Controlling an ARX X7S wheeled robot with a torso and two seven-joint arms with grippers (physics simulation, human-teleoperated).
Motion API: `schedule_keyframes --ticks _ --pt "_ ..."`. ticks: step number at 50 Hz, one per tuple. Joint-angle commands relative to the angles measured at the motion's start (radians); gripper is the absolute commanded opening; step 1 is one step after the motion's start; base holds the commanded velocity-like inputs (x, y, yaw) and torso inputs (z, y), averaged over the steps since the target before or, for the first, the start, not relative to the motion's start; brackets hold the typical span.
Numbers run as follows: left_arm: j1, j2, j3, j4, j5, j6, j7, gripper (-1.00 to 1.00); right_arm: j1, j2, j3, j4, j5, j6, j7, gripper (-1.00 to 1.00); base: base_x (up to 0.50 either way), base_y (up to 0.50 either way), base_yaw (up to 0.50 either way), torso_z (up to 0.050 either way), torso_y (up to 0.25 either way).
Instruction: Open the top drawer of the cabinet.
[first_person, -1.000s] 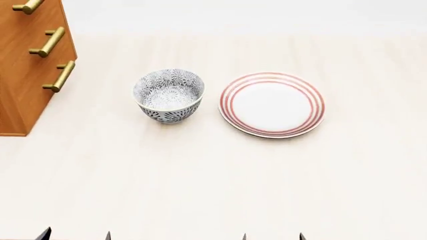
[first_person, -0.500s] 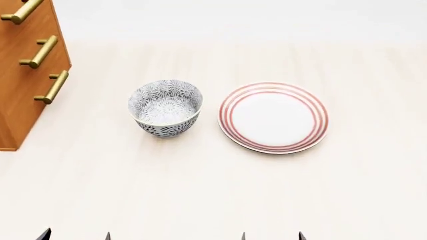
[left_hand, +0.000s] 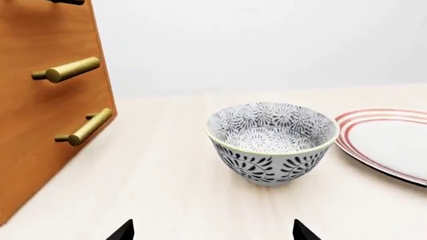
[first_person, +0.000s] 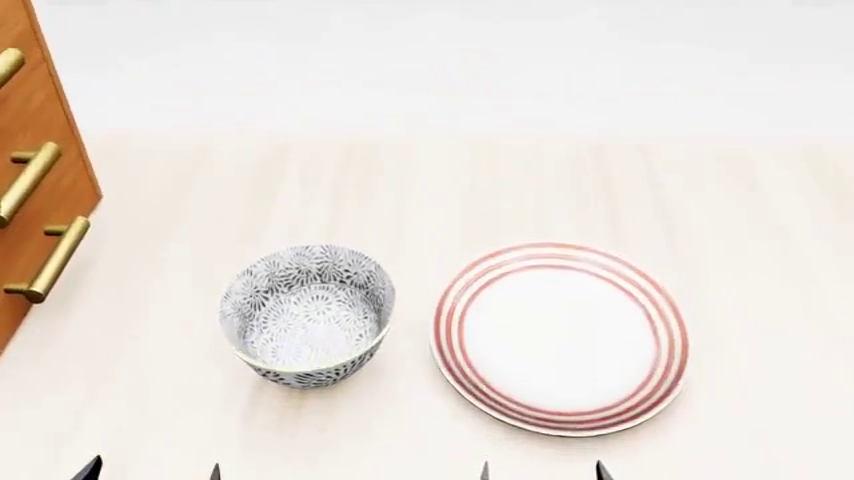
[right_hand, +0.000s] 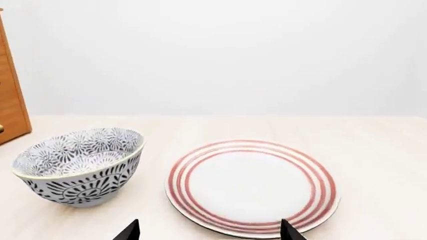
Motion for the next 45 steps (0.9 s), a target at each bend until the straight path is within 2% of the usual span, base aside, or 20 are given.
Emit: schedule_keyframes --ticks 1,24,34,45 --pt "0.001 0.012 -0.013 -0.001 -0.001 0.000 0.016 1.00 -0.003 -0.009 0.011 -0.004 -0.009 -0.002 -0.010 1.00 0.50 0.00 0.00 0.000 0.000" --pt "-0.001 -0.001 0.005 -0.007 -0.017 0.004 0.003 1.00 -0.002 0.006 -0.009 -0.006 -0.004 -0.006 0.008 1.00 0.49 0.00 0.00 0.000 0.001" --pt "-0.001 -0.006 0.012 -0.008 -0.022 0.006 -0.002 1.00 -0.011 0.013 -0.021 -0.010 -0.002 -0.039 0.004 1.00 0.01 0.00 0.00 0.000 0.000" --pt "-0.003 -0.011 0.019 -0.012 -0.028 0.010 -0.009 1.00 -0.007 0.019 -0.029 -0.007 0.000 -0.038 0.011 1.00 0.00 0.49 0.00 0.000 0.000"
